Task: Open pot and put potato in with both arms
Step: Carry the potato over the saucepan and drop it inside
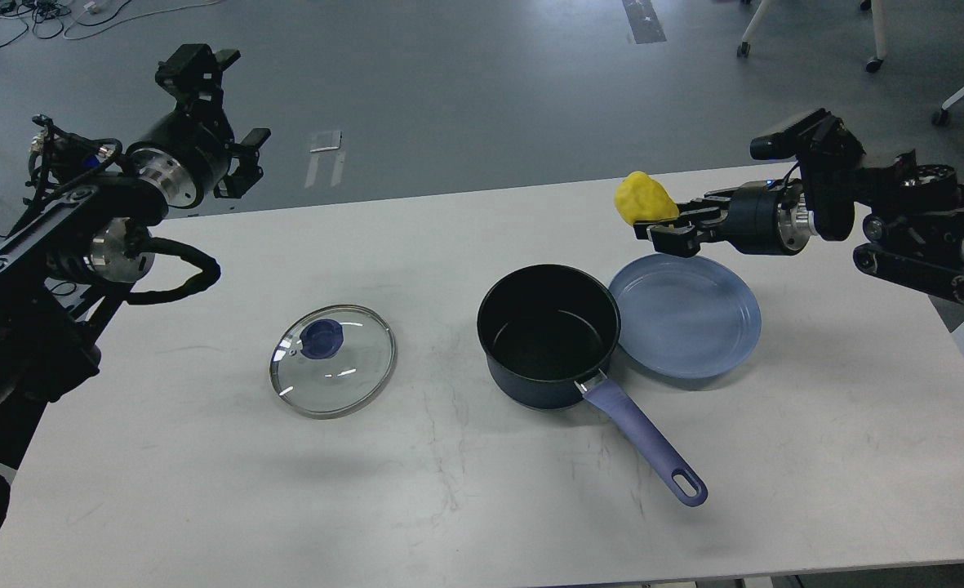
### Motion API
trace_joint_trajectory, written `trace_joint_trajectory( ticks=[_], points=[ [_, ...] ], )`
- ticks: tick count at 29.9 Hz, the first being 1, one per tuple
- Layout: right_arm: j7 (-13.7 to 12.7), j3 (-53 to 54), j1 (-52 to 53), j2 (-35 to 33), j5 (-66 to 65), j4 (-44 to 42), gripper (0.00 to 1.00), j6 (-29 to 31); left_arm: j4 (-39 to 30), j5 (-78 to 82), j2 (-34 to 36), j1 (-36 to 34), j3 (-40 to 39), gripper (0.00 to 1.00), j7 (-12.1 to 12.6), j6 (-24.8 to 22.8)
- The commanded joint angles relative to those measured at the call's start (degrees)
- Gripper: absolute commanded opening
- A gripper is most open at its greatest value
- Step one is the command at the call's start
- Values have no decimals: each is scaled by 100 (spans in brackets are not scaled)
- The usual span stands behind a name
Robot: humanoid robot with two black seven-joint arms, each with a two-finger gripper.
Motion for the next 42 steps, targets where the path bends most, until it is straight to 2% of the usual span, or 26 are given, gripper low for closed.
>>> trace_joint_trajectory(
  ticks=[1,4,11,13,15,16,17,18,20,32,36,40,42],
  points=[
    [32,2,116,374,-16,360,0,-133,1,0,-1,0,0,99,-1,-1],
    [32,-68,124,840,-8,370,0,-151,1,0,16,0,0,99,-1,-1],
    [32,-358,54,1044,19,431,0,-134,1,-9,192,18,-9,99,8,-10],
    [32,-411,2,1018,19,440,15,-142,-8,-9,192,26,-9,99,8,-10],
    [32,-412,-77,992,28,440,40,-151,1,-9,192,27,-9,99,-1,-1],
    [32,-385,-95,983,54,431,55,-160,1,-9,192,27,-9,99,-1,-1],
    [32,-333,-130,966,97,440,81,-169,1,-9,192,35,-9,99,-1,-1],
    [32,-332,-148,939,176,466,93,-169,-8,-9,192,35,-9,99,-1,-1],
    [32,-332,-157,930,299,518,98,-160,1,-9,192,35,-9,99,-1,-1],
    [-64,-289,-131,614,643,853,100,-133,-8,-18,157,97,-9,99,8,-10],
    [-117,483,-95,386,1395,835,100,-46,-34,-88,122,97,-97,99,78,-19],
    [-801,1887,-121,105,4597,757,100,743,-87,-456,-9,97,-403,99,157,-45],
    [-934,2302,-183,-18,5359,704,100,824,-87,-597,-63,114,-501,99,219,-115]
  ],
)
